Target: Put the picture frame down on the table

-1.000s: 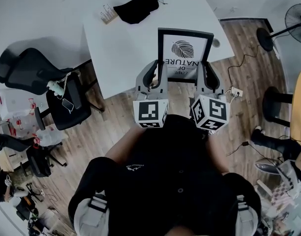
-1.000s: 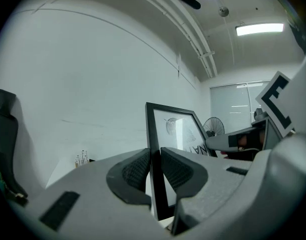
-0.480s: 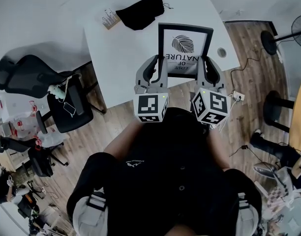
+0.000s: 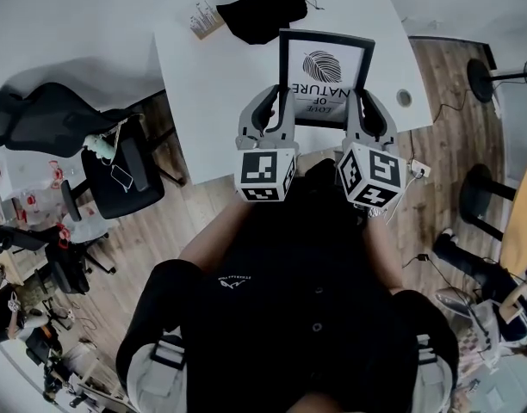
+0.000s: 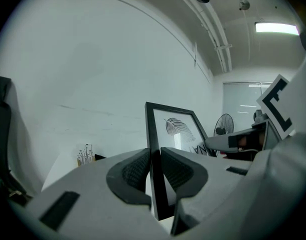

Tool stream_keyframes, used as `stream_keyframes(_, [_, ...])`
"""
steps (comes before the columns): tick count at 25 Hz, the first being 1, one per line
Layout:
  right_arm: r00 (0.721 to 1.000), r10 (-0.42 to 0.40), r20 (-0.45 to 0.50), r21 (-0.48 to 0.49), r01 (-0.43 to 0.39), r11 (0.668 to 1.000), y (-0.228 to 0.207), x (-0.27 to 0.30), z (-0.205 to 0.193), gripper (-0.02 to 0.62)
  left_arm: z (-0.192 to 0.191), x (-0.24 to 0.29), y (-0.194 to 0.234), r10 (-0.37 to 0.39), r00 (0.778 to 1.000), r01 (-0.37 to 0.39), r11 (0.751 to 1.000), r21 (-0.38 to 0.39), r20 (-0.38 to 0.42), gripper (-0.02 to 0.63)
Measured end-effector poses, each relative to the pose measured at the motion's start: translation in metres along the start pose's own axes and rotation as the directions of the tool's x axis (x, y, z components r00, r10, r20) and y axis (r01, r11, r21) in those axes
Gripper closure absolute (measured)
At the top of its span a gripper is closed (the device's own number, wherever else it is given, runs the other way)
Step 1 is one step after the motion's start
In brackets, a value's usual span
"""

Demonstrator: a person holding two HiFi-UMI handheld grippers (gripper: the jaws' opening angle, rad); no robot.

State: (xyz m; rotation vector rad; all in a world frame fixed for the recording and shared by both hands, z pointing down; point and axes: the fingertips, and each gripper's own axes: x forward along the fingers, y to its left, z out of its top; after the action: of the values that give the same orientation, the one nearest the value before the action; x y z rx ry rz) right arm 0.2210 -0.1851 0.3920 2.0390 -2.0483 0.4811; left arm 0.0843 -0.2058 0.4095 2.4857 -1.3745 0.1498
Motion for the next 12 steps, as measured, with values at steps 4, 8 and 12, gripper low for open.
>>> stream_keyframes(4, [0.999, 0.018, -0.048, 0.002, -0.018, 1.0, 0.01, 0.016, -0.01, 0.529, -0.01, 0.003, 0.016, 0.024, 0.999, -0.025, 0.999, -0.02, -0.031, 0.534])
stream_keyframes(8, [0.994, 0.048, -0.095, -0.001, -0.049, 0.999, 0.018, 0.031, -0.022, 0.529, -0.022, 0.004, 0.03, 0.055, 0.997, -0.057, 0.998, -0.037, -0.06, 0.534])
stream_keyframes(12, [0.986, 0.082, -0.146, -0.01, -0.084, 0.996, 0.022, 0.046, -0.036, 0.529, -0.036, 0.007, 0.039, 0.086, 0.992, -0.091, 0.994, -0.054, -0.093, 0.534])
